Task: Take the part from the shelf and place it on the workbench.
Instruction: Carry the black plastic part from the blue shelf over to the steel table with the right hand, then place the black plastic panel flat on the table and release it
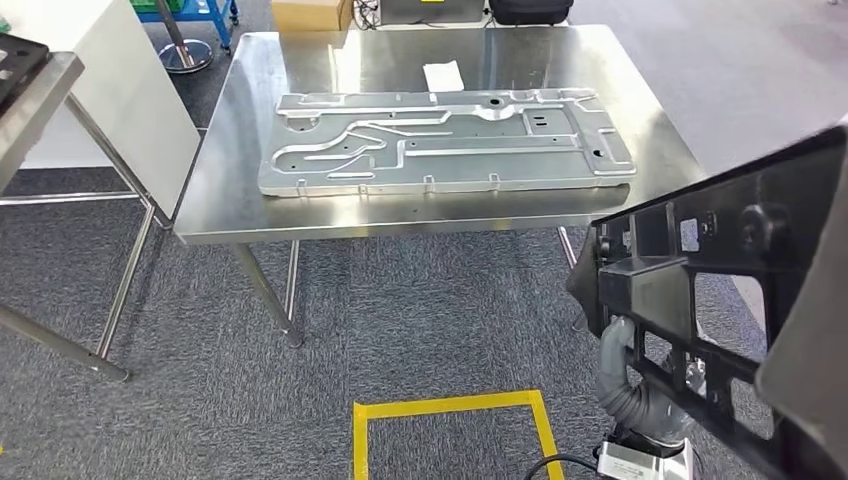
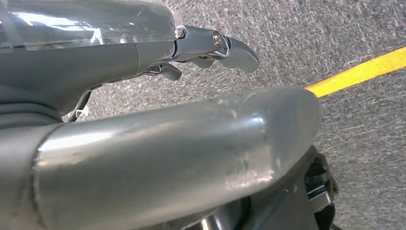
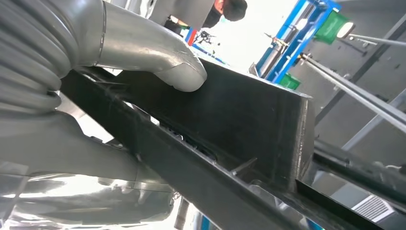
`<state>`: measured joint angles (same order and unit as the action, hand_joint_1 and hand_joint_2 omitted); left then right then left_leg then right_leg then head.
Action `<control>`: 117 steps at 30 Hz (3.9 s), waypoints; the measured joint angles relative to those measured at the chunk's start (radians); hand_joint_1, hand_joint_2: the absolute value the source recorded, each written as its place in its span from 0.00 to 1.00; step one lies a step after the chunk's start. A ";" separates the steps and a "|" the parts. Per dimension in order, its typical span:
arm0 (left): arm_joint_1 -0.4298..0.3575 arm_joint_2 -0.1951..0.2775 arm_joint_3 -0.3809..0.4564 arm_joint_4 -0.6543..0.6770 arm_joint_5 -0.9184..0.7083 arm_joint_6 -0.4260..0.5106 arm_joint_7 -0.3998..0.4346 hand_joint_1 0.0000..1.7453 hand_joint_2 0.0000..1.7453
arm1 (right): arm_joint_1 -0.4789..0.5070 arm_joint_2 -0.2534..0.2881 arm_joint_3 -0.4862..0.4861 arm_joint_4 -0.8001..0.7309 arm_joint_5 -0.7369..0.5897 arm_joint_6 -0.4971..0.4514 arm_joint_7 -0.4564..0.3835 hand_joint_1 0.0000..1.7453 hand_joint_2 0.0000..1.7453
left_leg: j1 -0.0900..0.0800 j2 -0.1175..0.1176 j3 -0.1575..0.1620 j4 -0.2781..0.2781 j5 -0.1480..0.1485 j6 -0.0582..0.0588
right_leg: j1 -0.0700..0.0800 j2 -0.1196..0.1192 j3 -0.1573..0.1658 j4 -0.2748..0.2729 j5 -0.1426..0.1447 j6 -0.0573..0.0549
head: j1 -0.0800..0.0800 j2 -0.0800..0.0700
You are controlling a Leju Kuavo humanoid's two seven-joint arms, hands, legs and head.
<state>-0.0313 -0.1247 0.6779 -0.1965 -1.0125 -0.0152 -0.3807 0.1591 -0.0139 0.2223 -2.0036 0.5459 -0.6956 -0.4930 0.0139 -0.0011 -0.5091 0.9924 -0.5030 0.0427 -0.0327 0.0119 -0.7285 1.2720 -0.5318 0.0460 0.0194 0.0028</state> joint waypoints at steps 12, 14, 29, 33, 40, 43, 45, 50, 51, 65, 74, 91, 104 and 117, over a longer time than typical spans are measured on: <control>-0.005 0.005 0.001 0.000 -0.010 0.000 0.005 0.00 0.00 | -0.007 0.006 -0.004 0.008 -0.001 0.000 0.005 1.00 1.00 | 0.035 0.014 0.001 0.159 0.000 -0.104 | -0.005 -0.012 0.127 -0.230 0.059 -0.052 | 0.003 0.000; -0.004 0.005 0.002 0.000 -0.010 0.003 0.005 0.00 0.00 | -0.005 0.008 -0.004 0.007 -0.001 0.000 0.002 1.00 1.00 | 0.027 0.012 -0.099 0.277 -0.041 -0.094 | 0.008 -0.011 0.173 -0.245 0.033 -0.068 | -0.001 0.000; -0.002 0.008 0.012 0.000 -0.013 0.019 0.006 0.00 0.00 | -0.002 0.006 -0.033 -0.005 0.013 0.000 0.015 1.00 1.00 | -0.046 -0.020 -0.099 0.006 0.112 0.034 | 0.038 0.002 0.210 -0.022 -0.078 -0.045 | 0.004 0.000; 0.000 0.003 0.018 0.000 -0.013 0.020 0.007 0.00 0.00 | -0.011 -0.013 -0.059 -0.003 0.005 0.006 0.051 1.00 1.00 | -0.023 -0.021 -0.037 0.006 0.058 0.009 | 0.010 -0.004 0.119 -0.059 -0.164 -0.011 | 0.002 0.000; -0.009 -0.001 0.026 0.000 -0.042 0.037 0.012 0.00 0.00 | -0.134 -0.052 -0.059 0.088 0.226 0.089 0.222 1.00 1.00 | -0.017 -0.011 -0.004 0.027 -0.007 -0.029 | -0.004 -0.009 0.106 -0.224 0.088 -0.026 | 0.006 0.000; -0.016 -0.001 0.026 0.000 -0.057 0.040 0.013 0.00 0.00 | -0.237 -0.057 -0.026 0.181 0.370 0.125 0.312 1.00 1.00 | -0.020 -0.004 0.002 0.016 -0.004 0.007 | -0.003 -0.005 0.111 -0.227 0.083 -0.035 | 0.002 0.000; -0.021 -0.001 0.026 0.000 -0.063 0.039 0.013 0.00 0.00 | -0.290 -0.057 0.007 0.242 0.439 0.134 0.353 1.00 1.00 | -0.020 -0.005 0.007 0.010 -0.005 0.015 | -0.001 -0.006 0.115 -0.228 0.079 -0.042 | 0.001 0.000; -0.024 -0.001 0.022 0.000 -0.093 0.033 0.019 0.00 0.00 | -0.437 -0.060 0.070 0.407 0.707 0.187 0.515 1.00 1.00 | -0.018 -0.005 0.011 0.005 -0.005 0.012 | 0.007 -0.007 0.119 -0.227 0.074 -0.051 | 0.000 0.000; -0.028 -0.002 0.020 0.000 -0.101 0.030 0.024 0.00 0.00 | -0.476 -0.060 0.082 0.459 0.769 0.188 0.552 1.00 1.00 | -0.017 -0.005 0.011 0.004 -0.004 0.005 | 0.008 -0.007 0.118 -0.227 0.074 -0.051 | 0.000 0.000; -0.050 -0.013 -0.001 0.000 -0.139 0.018 0.048 0.00 0.00 | -0.802 -0.104 0.204 0.902 1.022 0.217 0.735 1.00 1.00 | -0.011 -0.006 0.011 0.004 0.000 -0.053 | 0.010 -0.009 0.120 -0.230 0.079 -0.047 | 0.001 0.000; -0.059 -0.021 -0.008 0.000 -0.158 0.004 0.053 0.00 0.00 | -0.883 -0.110 0.254 1.088 0.996 0.218 0.674 1.00 1.00 | -0.012 -0.007 0.009 0.005 0.000 -0.052 | 0.009 -0.010 0.120 -0.237 0.081 -0.043 | 0.001 0.000; -0.071 -0.028 -0.023 0.000 -0.168 -0.010 0.050 0.00 0.00 | -0.950 -0.033 0.305 1.277 0.947 0.217 0.506 1.00 1.00 | -0.011 -0.007 0.007 0.005 -0.002 -0.050 | 0.010 -0.011 0.120 -0.240 0.082 -0.042 | 0.001 0.000; -0.081 -0.043 -0.026 0.000 -0.171 0.013 0.064 0.00 0.00 | -0.983 0.073 0.381 1.383 0.898 0.223 0.473 1.00 1.00 | -0.012 -0.007 0.007 0.005 -0.001 -0.050 | 0.010 -0.010 0.120 -0.241 0.082 -0.042 | 0.001 0.000; -0.083 -0.044 -0.025 0.000 -0.170 0.030 0.078 0.00 0.00 | -0.981 0.090 0.406 1.427 0.890 0.173 0.481 1.00 1.00 | -0.012 -0.007 0.007 0.005 -0.002 -0.050 | 0.010 -0.010 0.120 -0.242 0.082 -0.041 | 0.001 0.000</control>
<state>-0.1138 -0.1686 0.6525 -0.1965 -1.1826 0.0152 -0.3030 -0.8215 0.0764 0.6286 -0.5762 1.4360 -0.5231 -0.0123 0.0022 -0.0079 -0.5020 0.9973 -0.5045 -0.0076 -0.0230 0.0015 -0.6085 1.0300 -0.4496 0.0048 0.0205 0.0030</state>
